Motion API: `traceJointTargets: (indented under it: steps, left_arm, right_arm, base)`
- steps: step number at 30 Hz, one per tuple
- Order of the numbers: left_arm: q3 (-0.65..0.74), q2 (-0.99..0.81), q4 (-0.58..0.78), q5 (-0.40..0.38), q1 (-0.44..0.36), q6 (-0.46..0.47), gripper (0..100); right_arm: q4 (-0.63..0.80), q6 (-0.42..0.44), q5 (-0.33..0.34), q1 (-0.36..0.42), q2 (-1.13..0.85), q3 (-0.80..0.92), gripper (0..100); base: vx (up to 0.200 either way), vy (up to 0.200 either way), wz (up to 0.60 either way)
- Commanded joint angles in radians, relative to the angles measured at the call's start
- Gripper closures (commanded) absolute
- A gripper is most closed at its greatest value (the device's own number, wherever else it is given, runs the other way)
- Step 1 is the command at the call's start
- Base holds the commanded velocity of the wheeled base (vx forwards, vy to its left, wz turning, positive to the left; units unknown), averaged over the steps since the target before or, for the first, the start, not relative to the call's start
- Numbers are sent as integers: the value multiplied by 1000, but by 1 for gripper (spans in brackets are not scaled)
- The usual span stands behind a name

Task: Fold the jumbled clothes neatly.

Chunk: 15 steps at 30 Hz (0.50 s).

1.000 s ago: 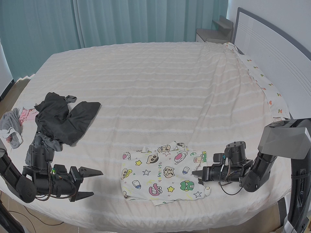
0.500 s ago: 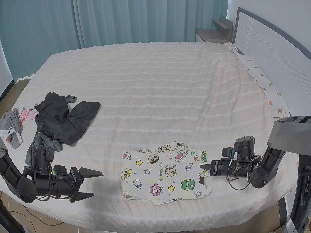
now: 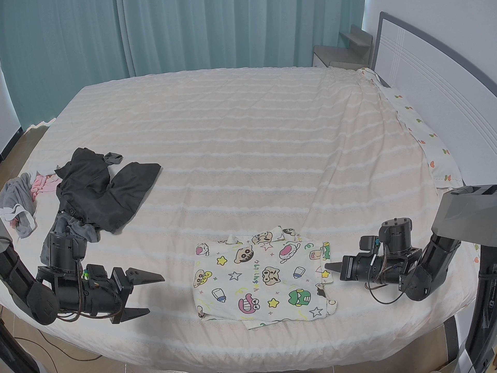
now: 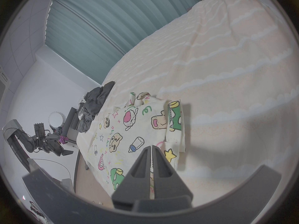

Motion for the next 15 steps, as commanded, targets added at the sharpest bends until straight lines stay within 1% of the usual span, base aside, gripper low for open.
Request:
traceJointTargets:
  steps: [1,2,3,6,7,8,9,11,13,14,15]
  left_arm:
    - [0,2,-1,1,-1,1,0]
    - [0,2,-1,3,-1,1,0]
    - [-3,3,-3,7,-3,1,0]
    - [-15,15,-3,24,-6,3,0]
    - [-29,28,-4,50,-13,3,0]
    - [-64,57,-1,104,-42,3,0]
    - [-68,60,-1,109,-45,3,0]
    - [-110,127,-3,218,-119,4,0]
    - [-149,183,-1,281,-176,29,0]
    - [-152,187,-1,285,-179,32,0]
    - [-192,236,-3,323,-219,49,0]
  right_arm:
    - [-2,2,0,-3,-3,12,100]
    - [-2,-2,0,-7,-5,23,100]
    - [-7,-2,0,-7,-6,36,0]
    - [-37,1,0,-7,-5,59,0]
    - [-65,6,0,-7,-5,81,0]
    - [-109,6,0,-10,0,104,0]
    - [-112,7,0,-12,0,105,0]
    - [-145,6,3,-32,6,122,0]
    - [-146,7,3,-36,15,122,0]
    - [-146,7,3,-36,17,122,0]
    - [-152,7,3,-40,35,121,0]
  base:
    - [0,0,0]
    - [0,0,0]
    - [0,0,0]
    - [0,0,0]
    - [0,0,0]
    - [0,0,0]
    - [0,0,0]
    - [0,0,0]
    - [0,0,0]
    - [0,0,0]
    - [0,0,0]
